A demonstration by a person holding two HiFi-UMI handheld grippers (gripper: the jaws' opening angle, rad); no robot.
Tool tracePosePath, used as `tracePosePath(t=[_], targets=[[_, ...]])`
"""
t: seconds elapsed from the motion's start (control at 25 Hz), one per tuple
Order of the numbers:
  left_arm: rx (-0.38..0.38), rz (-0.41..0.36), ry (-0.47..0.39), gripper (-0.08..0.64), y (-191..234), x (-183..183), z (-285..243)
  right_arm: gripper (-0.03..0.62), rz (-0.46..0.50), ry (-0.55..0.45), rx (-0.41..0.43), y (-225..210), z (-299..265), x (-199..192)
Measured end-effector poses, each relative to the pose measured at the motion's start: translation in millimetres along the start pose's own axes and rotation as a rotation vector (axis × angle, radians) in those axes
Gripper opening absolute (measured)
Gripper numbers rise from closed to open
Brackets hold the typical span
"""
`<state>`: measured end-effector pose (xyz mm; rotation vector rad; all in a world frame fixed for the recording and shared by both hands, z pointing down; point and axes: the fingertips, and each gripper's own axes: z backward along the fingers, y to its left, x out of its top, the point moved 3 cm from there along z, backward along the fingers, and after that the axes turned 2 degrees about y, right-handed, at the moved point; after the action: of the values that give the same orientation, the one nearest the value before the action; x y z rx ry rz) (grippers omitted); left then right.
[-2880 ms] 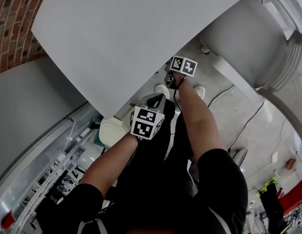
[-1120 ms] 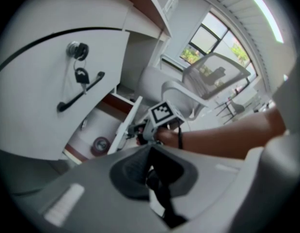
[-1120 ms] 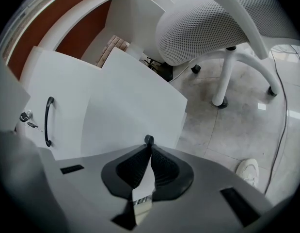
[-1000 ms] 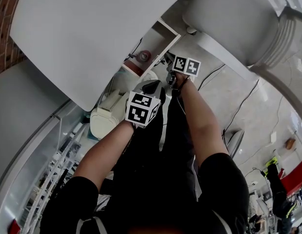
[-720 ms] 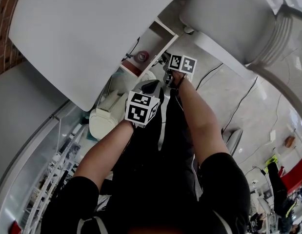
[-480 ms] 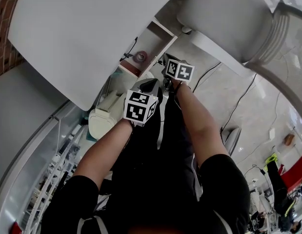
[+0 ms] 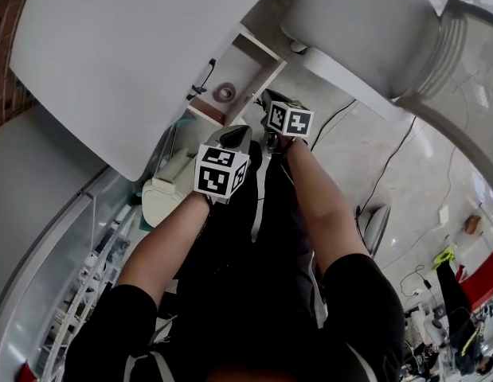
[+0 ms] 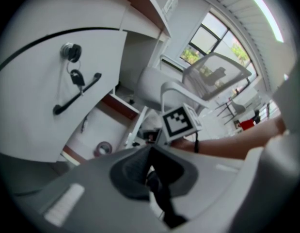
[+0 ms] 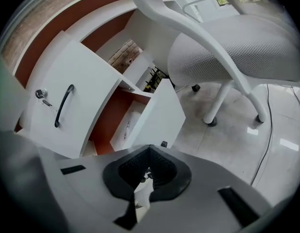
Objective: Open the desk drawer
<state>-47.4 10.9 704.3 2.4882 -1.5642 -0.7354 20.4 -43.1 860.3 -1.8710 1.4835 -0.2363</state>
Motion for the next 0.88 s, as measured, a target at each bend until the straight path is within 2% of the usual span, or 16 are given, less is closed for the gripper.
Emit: tracePosePath(t=[0.16, 0.28, 0.44, 0.64, 0.88], targets=[[0.006, 0.012, 0.002, -0.002, -2.4, 0.5, 7.6, -0.003, 0.039, -0.026, -0.01, 7.2, 22.7, 1.9], [0.0, 0.003, -0.022, -0.002, -10.3, 14.4, 18.6, -0.002, 0.071, -0.056, -0.034, 17.0, 55.2, 11.8], [-0.015, 0.004, -0.093, -0.003, -24.4, 54.3, 36.8, -0.003, 0.131, -0.11, -0.083, 38.0, 112.0, 37.9], [-0.034, -0.01, -0.172, -0.003, -58.0, 105.8, 81.7, -0.002, 0.227, -0.209, -0.11, 88.9, 199.4, 75.2], [-0.018, -0.114, -0.258, -0.003, -103.4, 165.6, 154.3, -0.002, 0.268, -0.363, -0.115, 154.4, 297.5, 140.3]])
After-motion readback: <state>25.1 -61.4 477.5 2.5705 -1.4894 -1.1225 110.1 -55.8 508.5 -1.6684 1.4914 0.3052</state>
